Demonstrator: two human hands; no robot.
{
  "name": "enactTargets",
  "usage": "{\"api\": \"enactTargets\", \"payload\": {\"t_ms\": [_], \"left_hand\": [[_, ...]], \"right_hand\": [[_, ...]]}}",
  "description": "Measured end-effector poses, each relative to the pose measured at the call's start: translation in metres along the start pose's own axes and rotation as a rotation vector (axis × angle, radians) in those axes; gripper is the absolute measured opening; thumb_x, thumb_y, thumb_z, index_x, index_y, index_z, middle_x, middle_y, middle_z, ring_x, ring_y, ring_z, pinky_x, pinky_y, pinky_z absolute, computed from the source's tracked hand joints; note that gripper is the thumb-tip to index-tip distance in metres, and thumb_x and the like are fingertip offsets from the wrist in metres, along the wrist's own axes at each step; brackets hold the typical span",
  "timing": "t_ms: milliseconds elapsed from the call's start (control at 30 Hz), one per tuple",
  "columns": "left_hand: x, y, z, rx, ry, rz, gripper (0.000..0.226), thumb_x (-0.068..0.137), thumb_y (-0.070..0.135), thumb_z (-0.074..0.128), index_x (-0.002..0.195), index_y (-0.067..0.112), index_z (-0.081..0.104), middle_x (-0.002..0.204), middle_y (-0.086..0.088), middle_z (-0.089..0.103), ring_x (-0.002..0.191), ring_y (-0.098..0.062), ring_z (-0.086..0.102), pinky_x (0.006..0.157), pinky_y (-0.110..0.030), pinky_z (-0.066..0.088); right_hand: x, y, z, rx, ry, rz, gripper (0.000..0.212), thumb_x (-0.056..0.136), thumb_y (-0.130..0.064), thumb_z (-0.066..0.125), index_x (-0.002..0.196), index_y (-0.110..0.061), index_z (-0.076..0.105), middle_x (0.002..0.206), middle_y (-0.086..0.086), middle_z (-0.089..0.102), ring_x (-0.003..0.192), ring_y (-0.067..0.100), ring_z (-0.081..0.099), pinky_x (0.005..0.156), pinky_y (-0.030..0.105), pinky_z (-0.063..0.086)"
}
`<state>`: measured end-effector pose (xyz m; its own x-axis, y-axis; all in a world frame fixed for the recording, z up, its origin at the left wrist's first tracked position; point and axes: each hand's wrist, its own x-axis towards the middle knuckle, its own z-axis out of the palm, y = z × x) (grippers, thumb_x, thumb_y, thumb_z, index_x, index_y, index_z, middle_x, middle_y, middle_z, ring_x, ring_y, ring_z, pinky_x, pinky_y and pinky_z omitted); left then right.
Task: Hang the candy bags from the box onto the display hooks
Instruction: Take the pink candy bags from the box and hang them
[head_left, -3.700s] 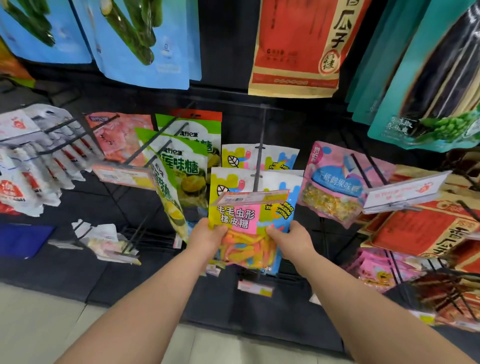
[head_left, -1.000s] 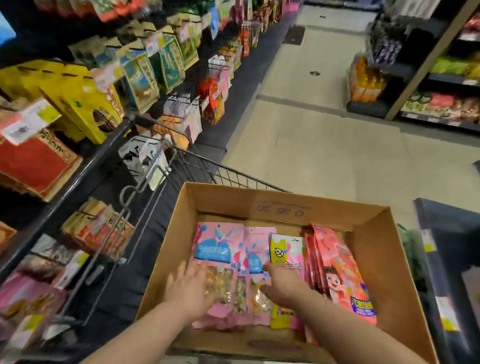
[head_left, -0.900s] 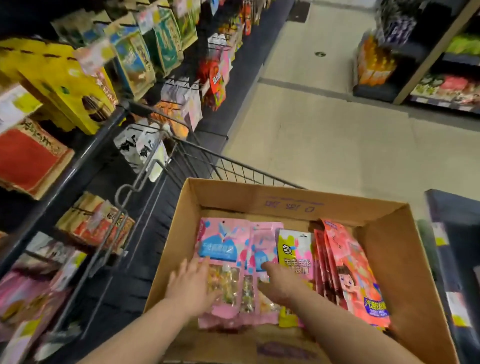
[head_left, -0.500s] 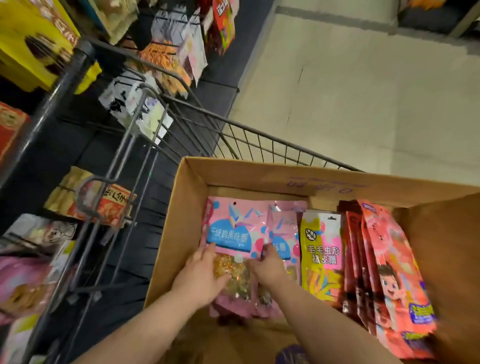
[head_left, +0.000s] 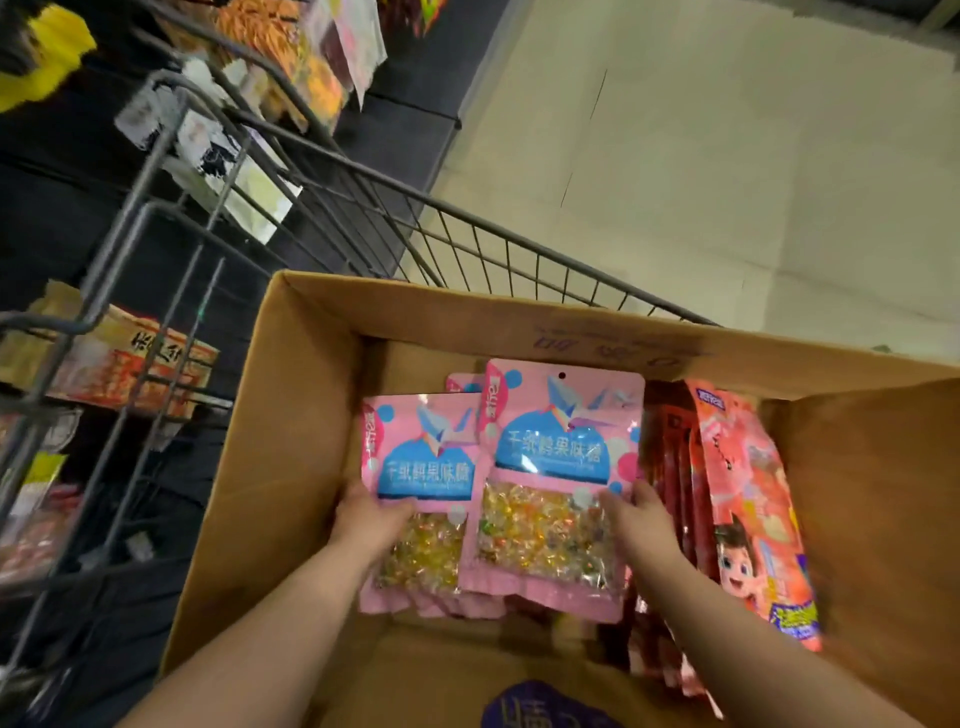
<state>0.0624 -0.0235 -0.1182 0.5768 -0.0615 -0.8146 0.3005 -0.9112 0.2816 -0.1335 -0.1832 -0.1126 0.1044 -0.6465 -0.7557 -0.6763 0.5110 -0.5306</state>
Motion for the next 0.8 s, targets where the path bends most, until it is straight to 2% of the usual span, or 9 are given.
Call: {"api": "enactTargets", "payload": {"t_ms": [167,267,400,467,533,600,700,800], "left_hand": [[0.010,-0.006,0.013,-0.178,-0.012,-0.101,0.059,0.071,0.018,0.082,0.123,0.008,0.056,0.116,-0.011,0.063,0.101,-0.031,0.063,0.085,-0.035,0.051],[0.007,-0.011,0.020,-0.279,-0.049,-0.151,0.041,0.074,0.009,0.079,0.108,0.009,0.057,0.101,-0.010,0.066,0.090,-0.029,0.066,0.077,-0.038,0.054],[-0.008,-0.017,0.023,-0.300,-0.223,-0.129,0.017,0.084,0.013,0.073,0.097,0.011,0.062,0.091,-0.009,0.070,0.081,-0.026,0.068,0.068,-0.036,0.054],[-0.014,-0.018,0.022,-0.322,-0.252,-0.075,0.016,0.085,0.012,0.071,0.099,0.011,0.064,0.092,-0.009,0.071,0.088,-0.028,0.068,0.079,-0.041,0.055],[-0.025,-0.018,0.019,-0.348,-0.252,-0.027,0.015,0.086,0.010,0.070,0.101,0.011,0.065,0.096,-0.010,0.071,0.094,-0.030,0.068,0.090,-0.046,0.053],[-0.039,-0.017,0.011,-0.396,-0.228,0.016,0.014,0.088,0.010,0.068,0.101,0.013,0.064,0.099,-0.009,0.071,0.096,-0.029,0.068,0.091,-0.047,0.053],[-0.063,-0.014,-0.005,-0.478,-0.174,0.076,0.020,0.089,0.012,0.067,0.108,0.013,0.063,0.103,-0.010,0.072,0.094,-0.027,0.070,0.084,-0.045,0.057],[-0.089,-0.012,-0.028,-0.569,-0.103,0.110,0.025,0.088,0.015,0.068,0.113,0.017,0.062,0.102,-0.008,0.074,0.089,-0.025,0.072,0.074,-0.040,0.058]], "right_hand": [[0.001,0.005,-0.002,0.042,-0.089,0.033,0.035,0.087,-0.013,0.065,0.116,-0.005,0.048,0.108,0.012,0.059,0.073,0.014,0.058,0.049,0.022,0.046],[0.002,0.009,-0.003,0.022,-0.078,0.041,0.047,0.085,-0.012,0.069,0.125,-0.003,0.046,0.113,0.012,0.062,0.077,0.018,0.061,0.057,0.025,0.047],[0.000,0.010,-0.015,0.002,-0.082,0.013,0.041,0.085,-0.013,0.069,0.118,-0.003,0.048,0.106,0.011,0.060,0.071,0.013,0.055,0.050,0.023,0.044],[-0.004,0.009,-0.021,-0.028,-0.083,-0.027,0.043,0.084,-0.016,0.071,0.116,0.001,0.049,0.096,0.012,0.060,0.072,0.018,0.056,0.057,0.027,0.044],[-0.008,0.006,-0.027,-0.029,-0.108,-0.061,0.041,0.084,-0.017,0.070,0.113,0.001,0.048,0.091,0.008,0.060,0.073,0.017,0.058,0.057,0.026,0.045],[-0.018,-0.001,-0.030,0.001,-0.147,-0.091,0.032,0.086,-0.014,0.068,0.108,-0.002,0.047,0.086,0.004,0.059,0.070,0.013,0.058,0.051,0.018,0.045],[-0.035,-0.016,-0.035,0.040,-0.188,-0.178,0.026,0.087,-0.008,0.065,0.108,-0.004,0.049,0.081,0.000,0.058,0.067,0.010,0.057,0.047,0.012,0.044],[-0.056,-0.035,-0.037,0.076,-0.246,-0.265,0.024,0.087,-0.001,0.063,0.107,-0.006,0.051,0.086,0.002,0.064,0.071,0.012,0.060,0.056,0.017,0.049]]}}
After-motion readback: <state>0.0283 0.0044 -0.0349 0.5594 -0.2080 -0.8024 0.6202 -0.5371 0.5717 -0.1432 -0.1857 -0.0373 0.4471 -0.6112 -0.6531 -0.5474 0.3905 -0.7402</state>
